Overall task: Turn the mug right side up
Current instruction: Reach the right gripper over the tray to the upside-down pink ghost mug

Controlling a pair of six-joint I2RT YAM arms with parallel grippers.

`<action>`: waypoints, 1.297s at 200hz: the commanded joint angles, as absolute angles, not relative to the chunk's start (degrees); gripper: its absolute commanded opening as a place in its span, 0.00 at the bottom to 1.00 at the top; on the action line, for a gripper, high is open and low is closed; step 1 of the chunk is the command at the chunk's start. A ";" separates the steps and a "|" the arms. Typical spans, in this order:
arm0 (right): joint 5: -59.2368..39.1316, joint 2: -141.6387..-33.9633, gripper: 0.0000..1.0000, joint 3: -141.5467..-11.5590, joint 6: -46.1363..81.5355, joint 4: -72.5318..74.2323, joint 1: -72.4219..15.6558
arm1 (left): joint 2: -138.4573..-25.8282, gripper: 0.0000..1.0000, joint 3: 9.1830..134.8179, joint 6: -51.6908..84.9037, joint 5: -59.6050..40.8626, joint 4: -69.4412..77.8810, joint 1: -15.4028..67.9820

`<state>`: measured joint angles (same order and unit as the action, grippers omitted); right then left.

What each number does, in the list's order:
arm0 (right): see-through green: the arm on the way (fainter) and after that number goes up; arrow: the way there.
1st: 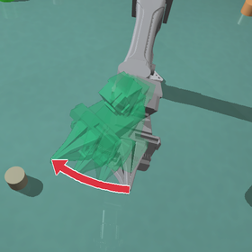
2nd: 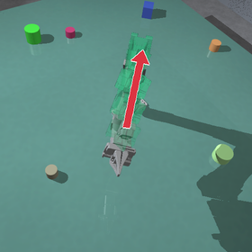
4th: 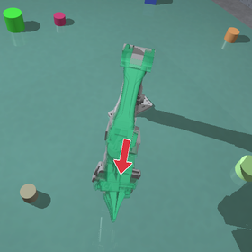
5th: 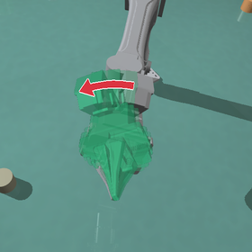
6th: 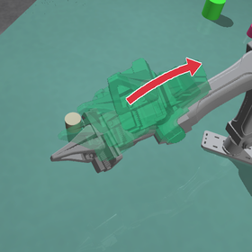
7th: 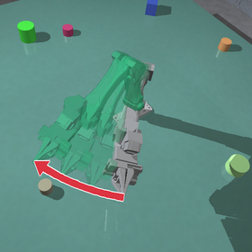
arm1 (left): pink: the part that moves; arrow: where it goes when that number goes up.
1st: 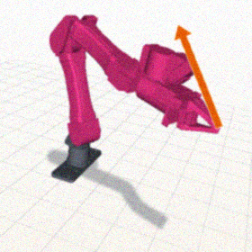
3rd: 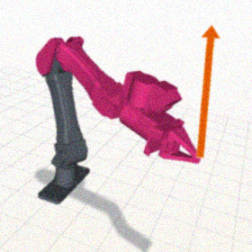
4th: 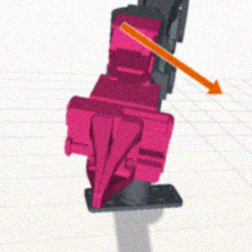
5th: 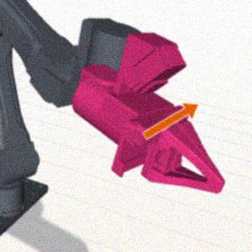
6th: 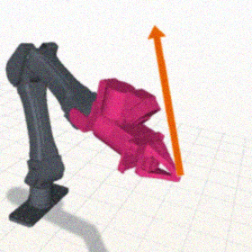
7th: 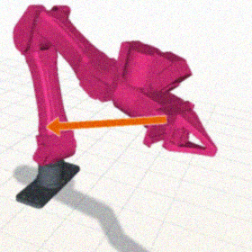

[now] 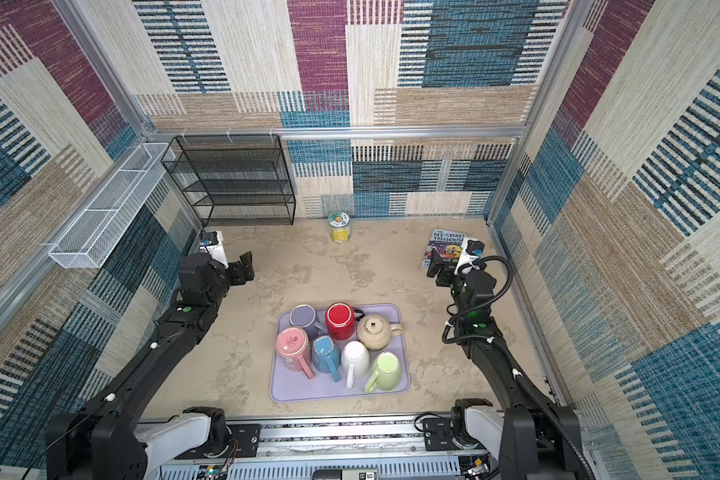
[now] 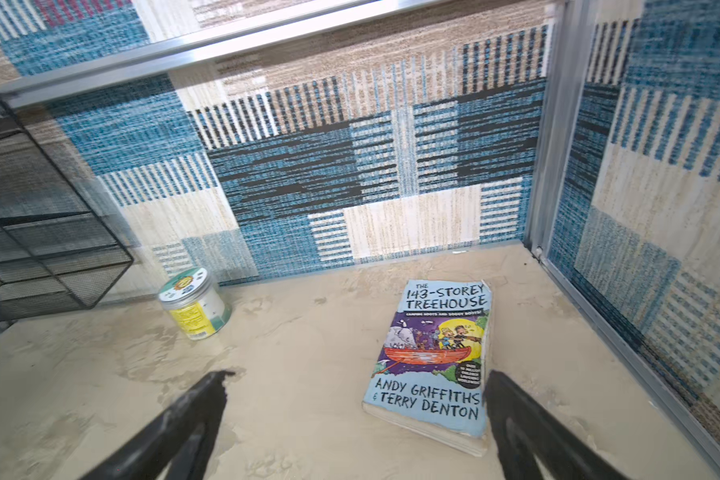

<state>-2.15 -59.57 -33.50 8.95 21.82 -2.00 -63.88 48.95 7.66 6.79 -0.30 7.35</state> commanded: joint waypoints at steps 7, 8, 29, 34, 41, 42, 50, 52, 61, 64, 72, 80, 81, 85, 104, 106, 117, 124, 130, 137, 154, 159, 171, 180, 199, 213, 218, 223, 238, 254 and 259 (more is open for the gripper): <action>-5.02 -56.27 0.95 -38.91 9.61 6.60 -6.47 | -59.27 0.89 53.04 12.63 9.47 -19.84 10.41; -5.10 -56.22 0.95 -39.14 9.64 6.25 -6.71 | -59.12 0.89 53.24 12.78 9.66 -20.20 10.52; -7.81 -55.29 0.90 -44.10 9.67 -2.02 -9.52 | -55.54 0.89 55.73 15.07 8.71 -29.87 11.34; -7.74 -55.15 0.89 -44.97 9.71 -3.51 -10.09 | -54.45 0.90 55.74 15.38 7.69 -31.38 11.33; -8.05 -54.84 0.88 -46.18 9.73 -5.81 -11.38 | -52.76 0.92 55.42 15.53 6.61 -33.00 11.34; -8.07 -54.84 0.88 -46.43 9.74 -6.15 -11.62 | -52.53 0.92 55.35 15.59 6.38 -33.24 11.34; -7.87 -54.60 0.87 -47.91 9.55 -8.96 -14.19 | -50.68 0.92 54.97 15.94 5.53 -34.93 11.34; -7.76 -54.63 0.87 -48.13 9.52 -9.27 -14.39 | -50.29 0.92 54.90 15.98 5.29 -35.39 11.32; -6.58 -54.70 0.87 -49.51 8.85 -12.14 -18.01 | -48.33 0.92 54.44 16.38 4.61 -36.89 11.33; -5.66 -54.82 0.87 -50.03 8.62 -13.31 -19.84 | -47.73 0.93 54.34 16.49 4.40 -37.36 11.29; -4.26 -55.18 0.86 -50.93 8.21 -15.71 -23.00 | -46.35 0.93 54.03 16.74 3.34 -38.21 11.31; -3.27 -55.67 0.86 -51.59 8.09 -17.73 -25.64 | -45.12 0.93 53.76 17.02 2.33 -38.89 11.32; -2.91 -55.78 0.86 -51.68 8.09 -18.23 -26.32 | -44.93 0.93 53.73 17.12 2.22 -38.96 11.33; -2.12 -55.93 0.85 -51.92 8.20 -19.14 -27.92 | -44.41 0.93 53.55 17.38 1.77 -39.17 11.34; 2.87 -56.31 0.84 -52.26 9.64 -22.42 -34.23 | -42.05 0.93 51.90 18.92 0.36 -39.62 11.33; 3.15 -56.28 0.84 -52.28 9.65 -22.55 -34.56 | -41.80 0.92 51.69 18.97 0.20 -39.68 11.31; 5.53 -56.31 0.84 -52.70 10.70 -24.78 -38.31 | -40.64 0.93 50.38 19.23 -0.85 -39.75 11.26; 6.64 -56.24 0.84 -52.99 11.52 -26.18 -40.61 | -39.81 0.93 49.25 19.59 -1.38 -39.67 11.30; 7.36 -56.29 0.84 -53.28 12.19 -27.22 -42.23 | -39.17 0.92 48.38 19.88 -1.77 -39.71 11.32; 8.24 -56.40 0.84 -53.41 13.20 -28.35 -44.47 | -38.51 0.92 47.41 20.39 -2.10 -39.64 11.34; 9.87 -57.03 0.82 -53.35 16.39 -30.74 -50.34 | -36.77 0.93 45.93 21.74 -2.39 -39.42 11.32; 10.16 -57.40 0.81 -53.35 17.33 -31.15 -51.88 | -36.29 0.93 45.87 21.96 -2.38 -39.38 11.32; 11.06 -58.28 0.80 -53.41 19.52 -31.84 -55.17 | -35.35 0.93 45.80 22.17 -2.29 -39.29 11.26; 11.77 -59.11 0.78 -53.64 21.09 -32.16 -57.59 | -34.58 0.93 45.90 22.15 -1.65 -39.29 11.33; 12.27 -61.38 0.71 -54.46 23.90 -32.09 -61.90 | -33.05 0.92 45.36 21.99 -0.38 -38.92 11.21; 13.07 -64.11 0.68 -55.75 25.20 -32.50 -65.24 | -31.78 0.91 44.37 22.02 0.18 -38.30 11.25; 14.09 -65.31 0.67 -56.43 25.77 -33.16 -66.57 | -31.15 0.91 43.90 22.13 0.35 -37.95 11.25; 15.20 -66.55 0.67 -57.13 26.12 -33.87 -67.96 | -30.59 0.91 43.53 22.05 0.64 -37.53 11.21; 18.01 -70.13 0.67 -58.59 27.83 -35.53 -71.70 | -28.75 0.90 43.09 22.32 1.66 -37.22 11.25; 17.82 -72.82 0.66 -58.91 29.70 -34.80 -74.47 | -26.83 0.90 42.79 22.63 2.27 -37.37 11.25; 17.53 -73.63 0.66 -58.97 30.22 -34.37 -75.09 | -26.28 0.90 42.66 22.80 2.44 -37.43 11.25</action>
